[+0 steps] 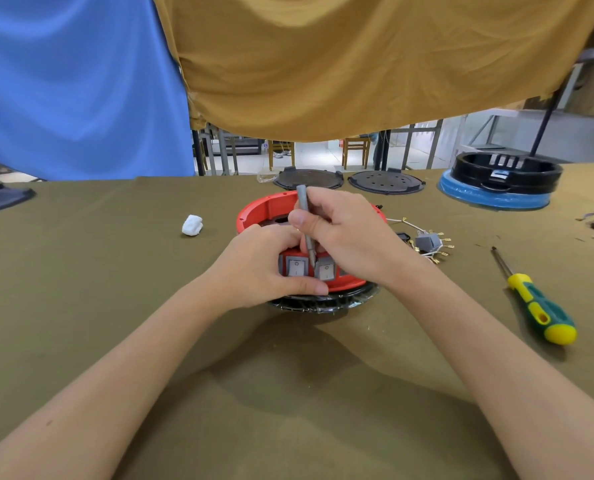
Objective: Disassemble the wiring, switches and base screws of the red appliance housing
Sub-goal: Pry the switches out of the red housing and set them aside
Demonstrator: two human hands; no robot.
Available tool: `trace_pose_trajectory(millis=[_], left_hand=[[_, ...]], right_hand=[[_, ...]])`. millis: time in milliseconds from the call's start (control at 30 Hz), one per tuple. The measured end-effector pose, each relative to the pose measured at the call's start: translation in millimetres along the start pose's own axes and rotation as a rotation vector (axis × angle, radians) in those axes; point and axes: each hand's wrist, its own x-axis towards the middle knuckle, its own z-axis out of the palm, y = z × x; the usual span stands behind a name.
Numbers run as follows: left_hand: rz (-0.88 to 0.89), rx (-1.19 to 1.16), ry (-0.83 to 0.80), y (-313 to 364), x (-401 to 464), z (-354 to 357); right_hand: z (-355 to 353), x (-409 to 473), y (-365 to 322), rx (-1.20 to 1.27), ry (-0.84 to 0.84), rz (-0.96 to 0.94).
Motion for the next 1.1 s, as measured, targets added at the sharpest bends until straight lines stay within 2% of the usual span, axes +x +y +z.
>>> trace_pose_trajectory(millis=[133,200,333,567,933,1000,1100], left_hand=[[-0.001,0.028,-0.018,-0.4,-0.8,-1.6],[0.011,0.016,-0.025,-0.4,-2.4,-3.7],[-0.015,-0.014,-0.09,-0.4,-3.5,-7.3],[-0.037,0.009,-0.041,1.5,-2.4,-3.3],[-0.064,0.02,-0.045,5.5,-1.7,-3.1],[-0.064,0.017,-0.045,5.5,-1.6,-2.9],[-0.066,0.02,-0.048,5.1,-1.3,-3.6]], right_hand=[[-10.4,-7.3,9.8,0.346,0.161,0.03],[-19.8,-8.2,13.0,0.432,0.21,0.064],[-27.9,-9.5,18.1,0.363,0.134,0.055],[-28.4,-10.9,19.4,0.305,0.042,-0.017],[-27.2,-1.8,21.5,0.385,0.017,0.25],[-27.1,-3.4,21.9,0.39,0.029,0.233],[-26.7,-8.4,21.6,0.356,0.063,0.09]])
